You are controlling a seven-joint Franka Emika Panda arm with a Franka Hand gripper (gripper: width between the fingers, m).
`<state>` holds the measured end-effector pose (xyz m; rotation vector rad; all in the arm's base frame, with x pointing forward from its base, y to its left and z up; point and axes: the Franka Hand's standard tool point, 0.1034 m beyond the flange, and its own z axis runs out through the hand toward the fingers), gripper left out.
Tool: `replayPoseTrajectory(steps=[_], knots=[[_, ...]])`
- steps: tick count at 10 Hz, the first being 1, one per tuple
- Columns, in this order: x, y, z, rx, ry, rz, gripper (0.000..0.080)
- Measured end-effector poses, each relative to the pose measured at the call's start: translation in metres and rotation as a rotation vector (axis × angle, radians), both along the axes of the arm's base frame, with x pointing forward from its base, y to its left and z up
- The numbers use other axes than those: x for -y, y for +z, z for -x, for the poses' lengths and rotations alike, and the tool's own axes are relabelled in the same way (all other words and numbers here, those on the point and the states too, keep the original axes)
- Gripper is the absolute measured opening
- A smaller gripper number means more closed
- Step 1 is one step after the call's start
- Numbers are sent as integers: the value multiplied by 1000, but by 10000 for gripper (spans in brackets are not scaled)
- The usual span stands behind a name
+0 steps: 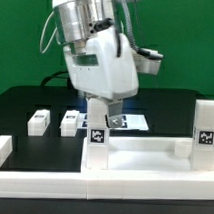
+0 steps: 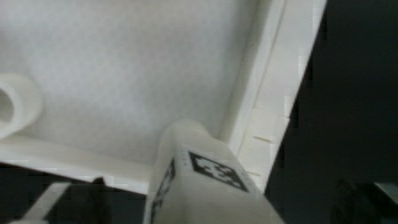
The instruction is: Assemble desk
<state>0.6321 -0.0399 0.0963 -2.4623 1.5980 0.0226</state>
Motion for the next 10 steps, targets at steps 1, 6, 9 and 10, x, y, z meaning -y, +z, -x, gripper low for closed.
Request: replayPoseTrajectory(steps=[1,6,9,10], knots=[[0,0,0,9,50,8,644],[8,3,-5,97,668,148,649],[8,4,-9,130,790,182,496],[7,4,-9,127,757,177,496]])
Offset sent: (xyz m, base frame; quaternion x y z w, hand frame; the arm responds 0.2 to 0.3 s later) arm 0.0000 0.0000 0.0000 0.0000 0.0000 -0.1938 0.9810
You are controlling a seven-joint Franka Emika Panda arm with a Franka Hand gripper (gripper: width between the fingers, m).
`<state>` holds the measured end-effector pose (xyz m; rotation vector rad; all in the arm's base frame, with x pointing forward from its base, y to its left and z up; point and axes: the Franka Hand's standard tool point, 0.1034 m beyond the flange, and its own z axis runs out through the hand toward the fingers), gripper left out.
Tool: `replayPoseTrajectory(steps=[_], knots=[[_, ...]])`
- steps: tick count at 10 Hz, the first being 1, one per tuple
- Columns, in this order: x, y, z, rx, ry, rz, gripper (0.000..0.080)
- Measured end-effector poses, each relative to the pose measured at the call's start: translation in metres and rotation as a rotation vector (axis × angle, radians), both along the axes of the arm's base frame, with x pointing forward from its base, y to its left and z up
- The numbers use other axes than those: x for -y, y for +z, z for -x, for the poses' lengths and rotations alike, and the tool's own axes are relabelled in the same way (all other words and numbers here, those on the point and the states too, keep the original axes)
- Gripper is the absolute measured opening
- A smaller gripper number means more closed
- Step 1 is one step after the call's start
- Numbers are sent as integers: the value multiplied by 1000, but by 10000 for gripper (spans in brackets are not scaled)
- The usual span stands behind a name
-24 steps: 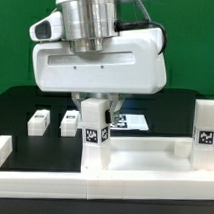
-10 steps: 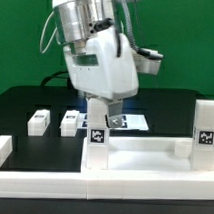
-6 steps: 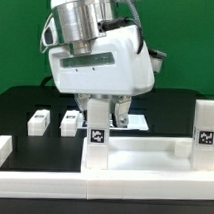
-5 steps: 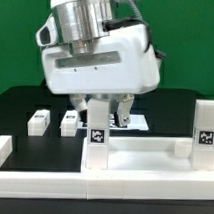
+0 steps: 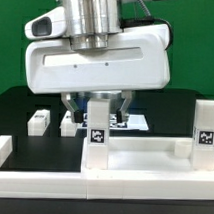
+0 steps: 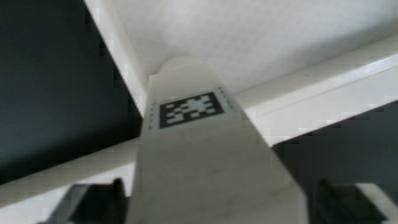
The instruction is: Assemble desk
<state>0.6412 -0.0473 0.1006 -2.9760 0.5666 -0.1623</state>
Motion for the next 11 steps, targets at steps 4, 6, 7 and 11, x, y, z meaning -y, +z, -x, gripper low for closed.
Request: replayPoseTrajectory(steps=[4,6,7,11], knots=[[7,-2,2,-27,-281,-26,299],[8,-1,6,-81,-512,-61,299],[9,-1,5,-117,-727,-102,294],[9,-3,7,-189,-1303,-226,294]])
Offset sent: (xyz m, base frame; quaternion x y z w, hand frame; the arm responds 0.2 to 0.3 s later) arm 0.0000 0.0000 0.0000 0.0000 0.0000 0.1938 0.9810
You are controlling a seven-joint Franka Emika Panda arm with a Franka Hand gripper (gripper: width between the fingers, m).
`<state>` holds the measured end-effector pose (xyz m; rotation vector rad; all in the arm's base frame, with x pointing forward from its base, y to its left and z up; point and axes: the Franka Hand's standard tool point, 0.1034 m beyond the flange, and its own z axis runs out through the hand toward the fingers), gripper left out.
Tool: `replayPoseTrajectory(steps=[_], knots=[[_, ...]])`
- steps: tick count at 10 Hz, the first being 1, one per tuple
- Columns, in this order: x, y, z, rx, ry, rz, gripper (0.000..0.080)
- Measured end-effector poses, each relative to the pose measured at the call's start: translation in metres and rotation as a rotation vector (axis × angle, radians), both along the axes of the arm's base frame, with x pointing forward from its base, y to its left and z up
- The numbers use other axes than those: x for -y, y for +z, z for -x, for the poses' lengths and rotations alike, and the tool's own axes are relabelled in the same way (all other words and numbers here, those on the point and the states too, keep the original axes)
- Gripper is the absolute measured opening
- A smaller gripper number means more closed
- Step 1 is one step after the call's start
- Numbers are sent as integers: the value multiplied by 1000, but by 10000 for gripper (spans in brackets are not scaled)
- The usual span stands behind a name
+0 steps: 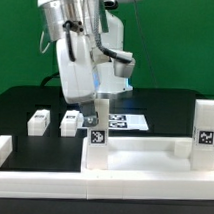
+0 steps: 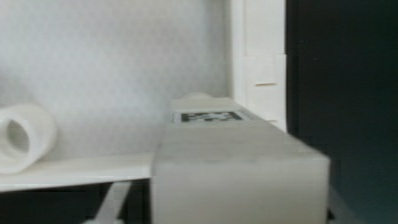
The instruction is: Assemble desk
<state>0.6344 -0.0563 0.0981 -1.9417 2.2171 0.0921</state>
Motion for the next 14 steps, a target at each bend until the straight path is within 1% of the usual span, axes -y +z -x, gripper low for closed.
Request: replayPoseTrajectory(steps=[3,6,7,8,9,10,11,12,13,14], knots=[[1,0,1,-28,-143,-13,294],[1,-1,1,-30,-151,-7,302],[1,-1,1,-30,-152,-8,491],[1,-1,1,-30,-152,-8,491],[1,3,0,-25,-149,-9,613],[0,15,-3,-6,-145,-15,638],[-5,34,-5,16,-148,-26,638],[-14,47,-5,19,-147,-43,648],[-17,49,-6,12,-141,-49,648],[-16,45,-5,10,-139,-46,649]])
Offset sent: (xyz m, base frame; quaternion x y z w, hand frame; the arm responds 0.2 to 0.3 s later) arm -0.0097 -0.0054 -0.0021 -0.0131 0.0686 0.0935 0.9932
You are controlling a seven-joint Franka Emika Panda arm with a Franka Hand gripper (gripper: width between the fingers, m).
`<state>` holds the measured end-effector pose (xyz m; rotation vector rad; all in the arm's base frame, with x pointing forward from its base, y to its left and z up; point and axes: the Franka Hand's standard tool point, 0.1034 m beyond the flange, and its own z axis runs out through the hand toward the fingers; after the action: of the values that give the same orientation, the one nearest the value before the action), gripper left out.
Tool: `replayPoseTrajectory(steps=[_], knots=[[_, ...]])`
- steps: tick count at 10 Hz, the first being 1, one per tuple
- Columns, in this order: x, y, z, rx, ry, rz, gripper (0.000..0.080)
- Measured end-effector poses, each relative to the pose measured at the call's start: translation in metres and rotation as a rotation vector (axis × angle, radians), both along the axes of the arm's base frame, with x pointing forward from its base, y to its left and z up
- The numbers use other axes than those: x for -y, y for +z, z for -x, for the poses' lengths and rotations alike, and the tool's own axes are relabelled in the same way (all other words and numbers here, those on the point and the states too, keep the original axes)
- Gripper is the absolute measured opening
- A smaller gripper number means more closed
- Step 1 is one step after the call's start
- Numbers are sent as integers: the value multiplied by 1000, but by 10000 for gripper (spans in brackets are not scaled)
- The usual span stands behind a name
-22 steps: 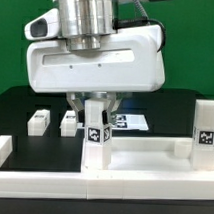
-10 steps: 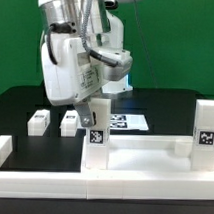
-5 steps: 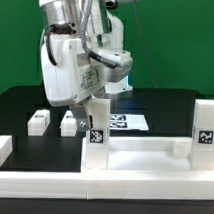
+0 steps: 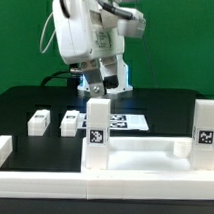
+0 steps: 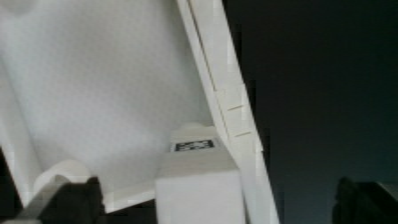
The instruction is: Assemble desk
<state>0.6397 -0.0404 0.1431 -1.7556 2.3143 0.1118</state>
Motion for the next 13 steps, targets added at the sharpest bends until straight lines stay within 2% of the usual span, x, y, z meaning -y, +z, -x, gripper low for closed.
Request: replayPoseTrajectory(steps=[3,4,6,8,9,13], knots=[[-1,-1,0,-1,2,0,649],[-5,-1,2,-13,14,0,649],[-40,4,16,-42,79,-7,649],[-59,1,39,-57,99,-12,649],[-64,1,43,-64,105,-15,649],[-64,-1,43,-67,105,-13,649]])
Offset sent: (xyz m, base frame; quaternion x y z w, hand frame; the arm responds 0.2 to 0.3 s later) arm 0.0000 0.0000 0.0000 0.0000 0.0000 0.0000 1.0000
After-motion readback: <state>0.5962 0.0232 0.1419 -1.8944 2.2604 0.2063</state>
